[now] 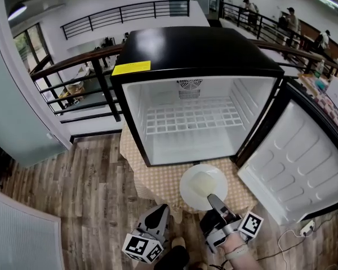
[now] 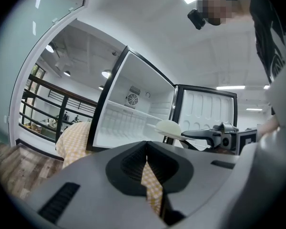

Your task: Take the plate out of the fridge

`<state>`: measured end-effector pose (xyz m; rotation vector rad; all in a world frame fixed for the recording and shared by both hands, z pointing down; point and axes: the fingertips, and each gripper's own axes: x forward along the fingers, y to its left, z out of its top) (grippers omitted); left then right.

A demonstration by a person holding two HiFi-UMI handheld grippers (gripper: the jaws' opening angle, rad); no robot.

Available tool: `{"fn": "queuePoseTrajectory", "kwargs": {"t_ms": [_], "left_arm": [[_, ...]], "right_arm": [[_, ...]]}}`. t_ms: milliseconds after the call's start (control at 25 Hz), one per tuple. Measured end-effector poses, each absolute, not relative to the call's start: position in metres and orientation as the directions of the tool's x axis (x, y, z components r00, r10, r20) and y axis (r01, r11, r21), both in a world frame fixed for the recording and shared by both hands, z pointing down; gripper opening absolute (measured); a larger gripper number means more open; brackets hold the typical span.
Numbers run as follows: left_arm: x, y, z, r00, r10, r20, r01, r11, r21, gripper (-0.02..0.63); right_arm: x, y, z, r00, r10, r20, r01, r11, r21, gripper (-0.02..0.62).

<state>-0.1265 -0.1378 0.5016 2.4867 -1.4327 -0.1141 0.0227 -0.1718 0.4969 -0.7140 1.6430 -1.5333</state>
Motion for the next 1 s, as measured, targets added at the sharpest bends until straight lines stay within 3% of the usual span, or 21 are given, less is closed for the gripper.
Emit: {"fn": "queuePoseTrajectory", "kwargs": {"t_ms": [360, 1000], "left_arm": [[-0.118, -0.088, 0.486, 0.449, -0.892, 0.051, -0.866, -0.421, 0.271, 0.008], [-0.058, -0.006, 0.463, 0.477, -0.879, 0.003, -0.853, -0.462, 0.243, 0.009]], "right_arm": [[0.042, -0.113, 0.497, -0.595, -0.79, -0.147, 0.094, 0.113, -0.989, 0.057], [0.085, -0.007, 0.494, -0.604, -0.782, -0.153, 0.099, 0.117, -0.988, 0.057]]}}
